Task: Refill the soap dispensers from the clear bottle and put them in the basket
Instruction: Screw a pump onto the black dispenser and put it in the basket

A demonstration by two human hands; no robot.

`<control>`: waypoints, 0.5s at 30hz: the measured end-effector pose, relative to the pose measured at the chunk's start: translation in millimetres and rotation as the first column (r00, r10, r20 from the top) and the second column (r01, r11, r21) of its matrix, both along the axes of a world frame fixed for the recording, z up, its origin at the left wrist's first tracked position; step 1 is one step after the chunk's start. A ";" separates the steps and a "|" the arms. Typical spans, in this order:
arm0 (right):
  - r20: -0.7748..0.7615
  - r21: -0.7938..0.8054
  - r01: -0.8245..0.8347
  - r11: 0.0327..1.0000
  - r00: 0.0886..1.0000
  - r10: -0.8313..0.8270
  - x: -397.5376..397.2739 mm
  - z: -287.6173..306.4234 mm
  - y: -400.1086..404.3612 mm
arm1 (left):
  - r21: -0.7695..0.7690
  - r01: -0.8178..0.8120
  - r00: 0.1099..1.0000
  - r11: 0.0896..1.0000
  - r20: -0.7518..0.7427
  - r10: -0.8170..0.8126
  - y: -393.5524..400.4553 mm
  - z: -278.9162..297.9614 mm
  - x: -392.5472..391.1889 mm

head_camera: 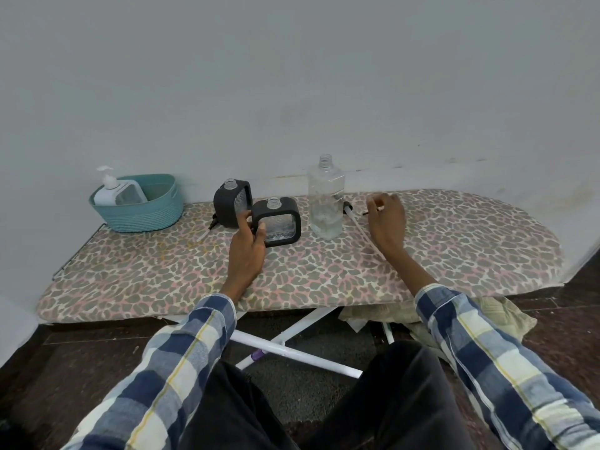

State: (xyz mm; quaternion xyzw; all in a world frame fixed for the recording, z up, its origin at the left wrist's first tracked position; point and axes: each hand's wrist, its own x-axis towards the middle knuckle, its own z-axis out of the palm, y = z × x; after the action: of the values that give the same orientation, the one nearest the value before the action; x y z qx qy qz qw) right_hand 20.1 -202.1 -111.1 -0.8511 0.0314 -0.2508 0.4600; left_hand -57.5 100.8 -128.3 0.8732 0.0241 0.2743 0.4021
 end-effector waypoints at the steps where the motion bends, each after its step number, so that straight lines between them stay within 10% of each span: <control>1: -0.038 -0.047 0.041 0.998 0.998 -0.043 2.3 -2.2 -5.6 | 0.002 0.002 1.000 1.000 -0.002 -0.002 0.1 -0.2 0.4; 9: -0.285 -0.175 -0.081 0.981 0.958 0.028 11.4 -14.0 -24.5 | 0.014 0.024 1.000 1.000 -0.010 -0.024 2.7 -5.2 6.4; 15: -0.201 0.180 0.013 0.984 0.979 0.024 1.8 -6.1 -24.8 | 0.020 0.032 0.999 0.999 -0.011 -0.032 4.5 -8.0 8.9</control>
State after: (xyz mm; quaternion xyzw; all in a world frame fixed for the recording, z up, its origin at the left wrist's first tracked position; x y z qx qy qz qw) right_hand 22.0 -226.8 -117.3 -0.8271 0.0980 -0.1579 0.5305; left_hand -48.6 105.3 -136.3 0.8790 0.0094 0.2632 0.3974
